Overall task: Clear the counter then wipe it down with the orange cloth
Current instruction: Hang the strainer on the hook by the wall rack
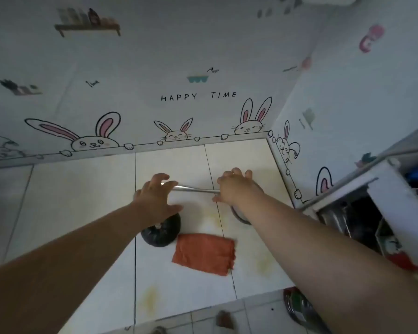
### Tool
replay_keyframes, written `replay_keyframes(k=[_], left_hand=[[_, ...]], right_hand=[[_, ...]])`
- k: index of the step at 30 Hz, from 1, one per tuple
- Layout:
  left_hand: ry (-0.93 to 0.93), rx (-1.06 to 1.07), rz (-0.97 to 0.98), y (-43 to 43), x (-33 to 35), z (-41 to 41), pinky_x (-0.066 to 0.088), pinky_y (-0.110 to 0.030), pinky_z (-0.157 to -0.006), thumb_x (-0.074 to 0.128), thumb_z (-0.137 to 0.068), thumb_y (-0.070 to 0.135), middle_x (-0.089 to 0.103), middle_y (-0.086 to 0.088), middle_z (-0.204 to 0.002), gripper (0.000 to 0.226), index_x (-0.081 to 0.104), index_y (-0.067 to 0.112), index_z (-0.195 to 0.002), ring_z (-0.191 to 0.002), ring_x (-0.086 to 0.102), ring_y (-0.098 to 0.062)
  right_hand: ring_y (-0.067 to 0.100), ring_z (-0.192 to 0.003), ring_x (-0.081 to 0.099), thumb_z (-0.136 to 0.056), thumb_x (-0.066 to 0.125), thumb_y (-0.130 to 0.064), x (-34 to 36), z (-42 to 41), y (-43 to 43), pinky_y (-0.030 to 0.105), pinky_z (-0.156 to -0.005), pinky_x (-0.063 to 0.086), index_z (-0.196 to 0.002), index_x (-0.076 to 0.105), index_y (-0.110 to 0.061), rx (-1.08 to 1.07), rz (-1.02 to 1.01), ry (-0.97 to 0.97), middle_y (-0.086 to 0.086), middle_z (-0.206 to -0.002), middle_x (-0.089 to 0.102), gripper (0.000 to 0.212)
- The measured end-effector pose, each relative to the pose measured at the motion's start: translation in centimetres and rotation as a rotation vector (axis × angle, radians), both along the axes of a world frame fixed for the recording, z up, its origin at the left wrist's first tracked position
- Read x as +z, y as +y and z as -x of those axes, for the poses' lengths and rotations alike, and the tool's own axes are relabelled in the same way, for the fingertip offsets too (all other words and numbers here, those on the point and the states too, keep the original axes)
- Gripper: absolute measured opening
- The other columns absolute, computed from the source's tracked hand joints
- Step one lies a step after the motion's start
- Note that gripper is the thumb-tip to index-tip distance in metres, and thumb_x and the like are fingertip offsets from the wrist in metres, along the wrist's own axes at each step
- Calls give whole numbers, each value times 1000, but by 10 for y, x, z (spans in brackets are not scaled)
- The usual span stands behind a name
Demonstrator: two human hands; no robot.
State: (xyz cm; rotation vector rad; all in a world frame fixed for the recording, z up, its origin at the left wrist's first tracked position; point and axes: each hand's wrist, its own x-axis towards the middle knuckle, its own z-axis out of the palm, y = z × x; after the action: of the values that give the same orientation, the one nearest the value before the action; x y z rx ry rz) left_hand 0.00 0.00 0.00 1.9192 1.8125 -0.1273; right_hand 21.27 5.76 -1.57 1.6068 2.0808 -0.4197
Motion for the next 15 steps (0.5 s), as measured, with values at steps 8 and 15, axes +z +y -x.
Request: replay_keyframes(k=[8,15], left_hand=[[-175,58,58,2,-5,2,35,-37,-108,66,-82,44,29,-1,-144,58,49,23,-133,-127,40,-21],[-681,469,201,19,49,-47,54,-33,-85,62,-85,46,66,-2,-111,50,51,21,-128,-96,67,-17]], right_hand=[[23,-108,48,-93,50,-22,0,-7,-9,41,-104,27,-102,64,-22,-5,-253,73,2,-106,63,17],[21,-93,58,-82,64,-48,38,-22,-24,37,-85,28,-75,53,-30,-177,-370,348,-4,-86,68,22]])
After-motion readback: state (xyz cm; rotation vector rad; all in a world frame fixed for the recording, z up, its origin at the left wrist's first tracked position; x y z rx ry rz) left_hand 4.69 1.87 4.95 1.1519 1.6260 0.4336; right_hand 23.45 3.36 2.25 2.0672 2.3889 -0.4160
